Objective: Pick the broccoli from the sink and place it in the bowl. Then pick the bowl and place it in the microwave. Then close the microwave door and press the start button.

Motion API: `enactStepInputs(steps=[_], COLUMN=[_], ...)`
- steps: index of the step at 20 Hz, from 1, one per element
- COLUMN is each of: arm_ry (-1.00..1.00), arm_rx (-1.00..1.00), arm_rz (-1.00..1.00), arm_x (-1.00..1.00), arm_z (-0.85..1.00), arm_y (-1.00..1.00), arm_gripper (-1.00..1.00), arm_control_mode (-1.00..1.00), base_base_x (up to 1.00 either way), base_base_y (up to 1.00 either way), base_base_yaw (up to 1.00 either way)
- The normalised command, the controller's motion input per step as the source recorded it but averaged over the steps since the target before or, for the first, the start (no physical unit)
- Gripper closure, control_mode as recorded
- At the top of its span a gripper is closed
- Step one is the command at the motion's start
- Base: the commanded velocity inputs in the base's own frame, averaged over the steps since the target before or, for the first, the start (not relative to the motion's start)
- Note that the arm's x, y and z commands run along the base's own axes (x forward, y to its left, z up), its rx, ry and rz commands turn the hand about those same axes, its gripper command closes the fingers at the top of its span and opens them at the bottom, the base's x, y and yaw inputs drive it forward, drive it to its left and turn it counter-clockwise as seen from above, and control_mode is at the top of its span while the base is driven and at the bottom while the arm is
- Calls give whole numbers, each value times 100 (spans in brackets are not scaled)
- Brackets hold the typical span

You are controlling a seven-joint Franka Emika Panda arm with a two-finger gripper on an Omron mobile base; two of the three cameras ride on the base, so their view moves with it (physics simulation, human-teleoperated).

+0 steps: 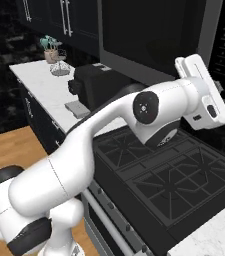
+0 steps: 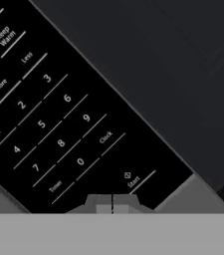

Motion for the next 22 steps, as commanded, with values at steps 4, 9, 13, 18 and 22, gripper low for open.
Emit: enactStepInputs(steps=[4,9,13,18,22], arm_ry=[0,0,0,0,-1], arm_rx=[0,2,0,5,5], arm_rz=[0,0,0,4,1], arm_x=[11,0,1,24,69], arm_z=[0,0,-11,-52,-29], arm_y=[-24,-30,-11,0,0], arm_gripper=[100,100,100,100,100], arm_control_mode=[-100,-100,-100,-100,-100], base_base_x=[0,0,0,0,0], base_base_y=[0,0,0,0,0], base_base_yaw=[0,0,0,0,0])
